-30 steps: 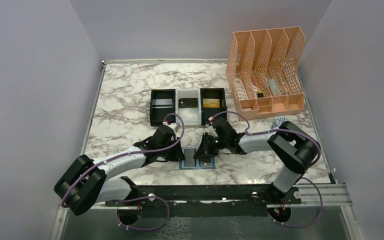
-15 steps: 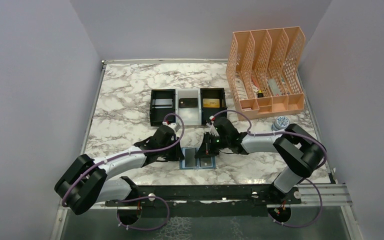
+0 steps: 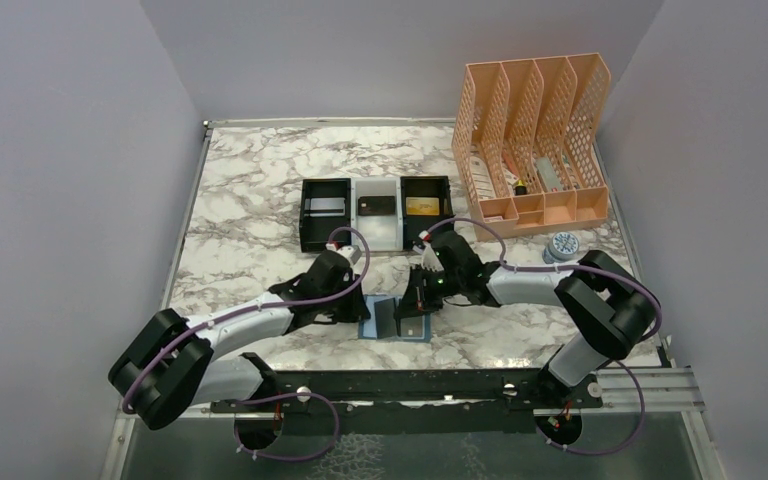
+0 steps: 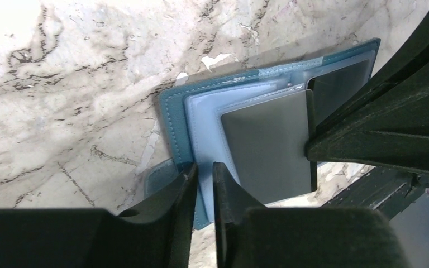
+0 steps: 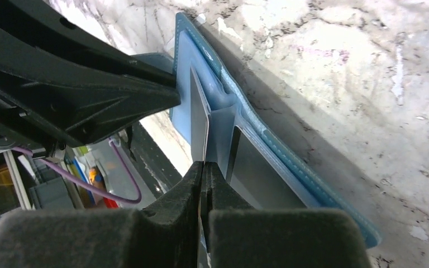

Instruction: Take the credit cards out of the card holder

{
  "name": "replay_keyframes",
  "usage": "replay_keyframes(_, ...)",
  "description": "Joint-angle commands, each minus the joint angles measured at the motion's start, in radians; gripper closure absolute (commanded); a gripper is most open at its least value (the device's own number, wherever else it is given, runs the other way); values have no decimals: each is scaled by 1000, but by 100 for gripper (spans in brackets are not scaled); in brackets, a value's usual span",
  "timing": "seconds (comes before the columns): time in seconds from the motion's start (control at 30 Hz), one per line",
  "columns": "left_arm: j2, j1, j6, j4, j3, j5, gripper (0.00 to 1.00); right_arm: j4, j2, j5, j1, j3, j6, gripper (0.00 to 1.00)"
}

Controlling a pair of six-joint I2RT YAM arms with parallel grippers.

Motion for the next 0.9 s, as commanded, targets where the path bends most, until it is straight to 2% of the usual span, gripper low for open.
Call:
replay_keyframes(0.0, -39, -7, 14, -58, 13, -36, 75, 77, -1, -78, -8, -13, 38, 97)
replay_keyframes(0.17, -137, -11, -7, -52, 25, -22, 58, 133, 29, -56, -11, -21, 106, 97)
replay_keyframes(0.4, -195, -19, -20, -17, 33, 33, 54, 230, 88, -25, -11, -41, 177, 96)
replay_keyframes(0.6, -77, -32, -26, 73, 5, 100, 62, 259, 105, 4, -11, -68, 210, 94)
replay_keyframes(0.87, 26, -43, -17, 86, 12, 55, 77, 278, 123, -18, -11, -78, 225, 93)
